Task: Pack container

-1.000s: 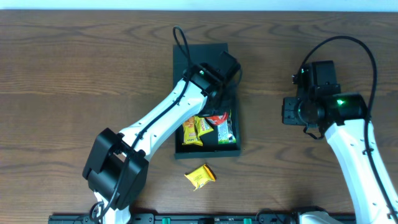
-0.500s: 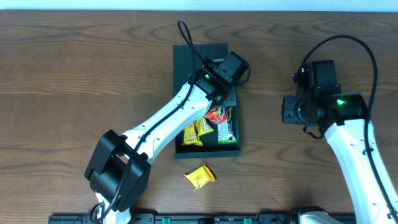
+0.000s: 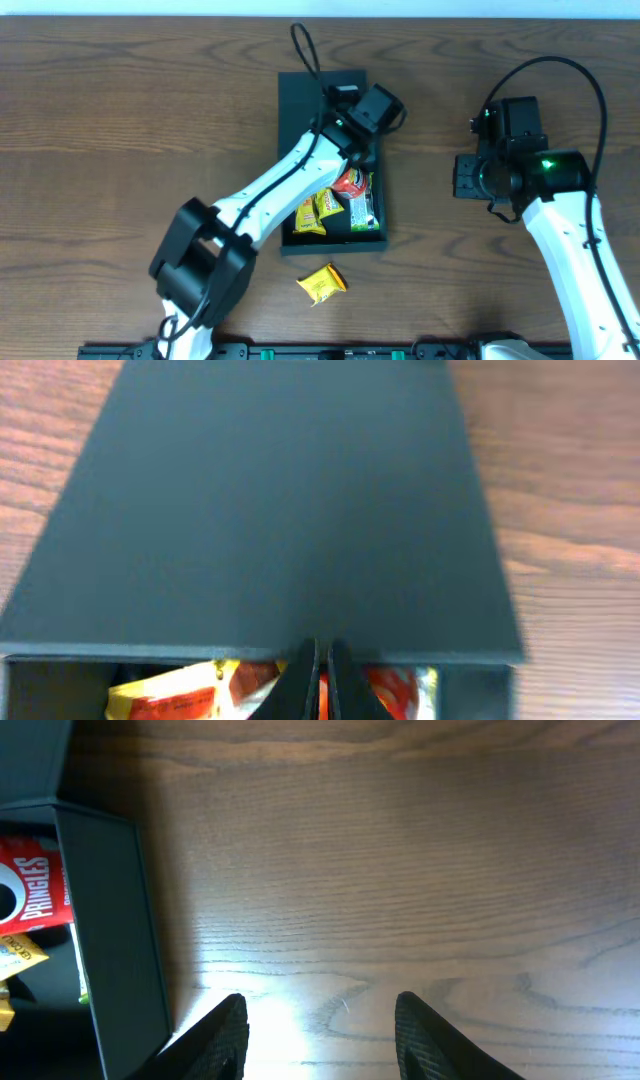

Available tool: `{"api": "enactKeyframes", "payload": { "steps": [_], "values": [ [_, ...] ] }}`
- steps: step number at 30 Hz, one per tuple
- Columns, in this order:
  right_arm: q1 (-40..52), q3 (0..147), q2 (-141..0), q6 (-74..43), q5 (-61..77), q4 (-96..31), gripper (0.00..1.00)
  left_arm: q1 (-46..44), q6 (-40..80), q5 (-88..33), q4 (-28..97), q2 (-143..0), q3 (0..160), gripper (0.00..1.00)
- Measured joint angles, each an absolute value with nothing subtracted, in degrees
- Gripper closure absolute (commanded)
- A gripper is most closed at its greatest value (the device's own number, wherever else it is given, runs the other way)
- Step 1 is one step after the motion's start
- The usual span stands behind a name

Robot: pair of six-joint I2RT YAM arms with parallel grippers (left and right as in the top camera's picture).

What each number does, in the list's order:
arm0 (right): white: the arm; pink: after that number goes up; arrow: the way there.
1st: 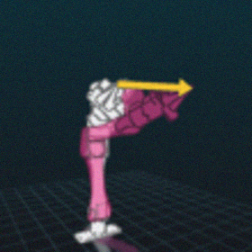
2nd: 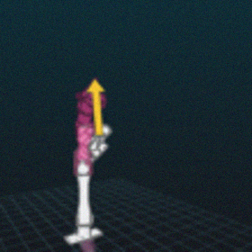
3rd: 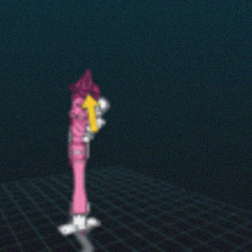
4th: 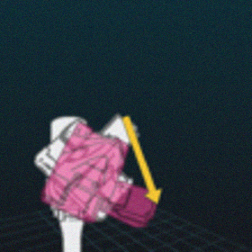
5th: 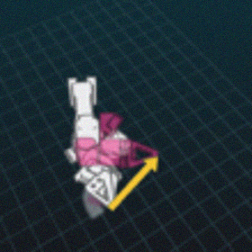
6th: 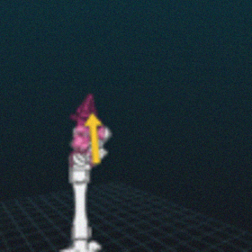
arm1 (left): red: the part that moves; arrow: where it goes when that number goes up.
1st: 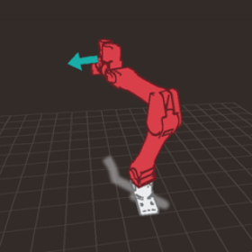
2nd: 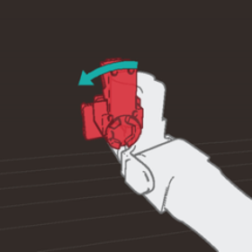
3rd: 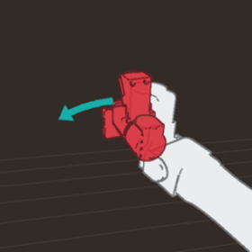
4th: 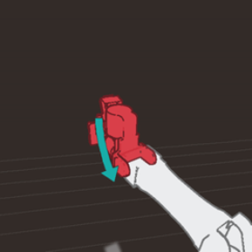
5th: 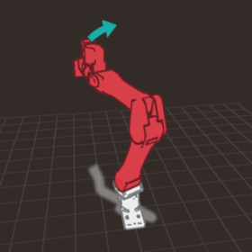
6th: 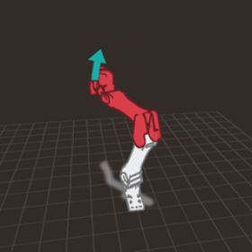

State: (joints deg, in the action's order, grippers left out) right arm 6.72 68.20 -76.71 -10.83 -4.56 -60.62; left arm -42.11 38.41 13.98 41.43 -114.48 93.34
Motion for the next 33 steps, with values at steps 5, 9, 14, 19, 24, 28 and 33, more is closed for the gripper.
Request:
{"api": "enactKeyframes", "payload": {
  "steps": [5,9,14,19,24,28,33],
  "values": [
    [6.72,68.20,-76.71,-10.83,-4.56,-60.62,0.46,-42.11,37.04,13.82,41.82,-115.98,93.34,0.94],
    [6.72,68.20,-76.71,-10.83,-4.56,-60.62,0.44,-42.11,36.14,13.54,47.11,-115.96,93.34,0.94],
    [6.72,68.20,-76.71,-10.83,-4.56,-60.53,0.41,-42.11,35.86,12.82,52.75,-115.74,93.34,0.94],
    [6.72,68.20,-76.71,-10.83,-4.56,-60.23,0.39,-42.11,35.55,8.47,57.34,-113.38,93.34,0.94],
    [6.72,68.20,-76.71,-10.83,-4.56,-60.18,0.37,-42.39,36.25,2.59,66.35,-111.31,93.32,0.94],
    [6.72,68.20,-76.71,-10.83,-4.56,-59.96,0.35,-44.40,36.77,0.54,67.18,-111.31,93.23,0.94],
    [6.72,68.20,-76.71,-10.83,-4.56,-59.94,0.34,-46.02,37.47,-3.18,65.71,-111.31,93.01,0.94]
  ]
}}
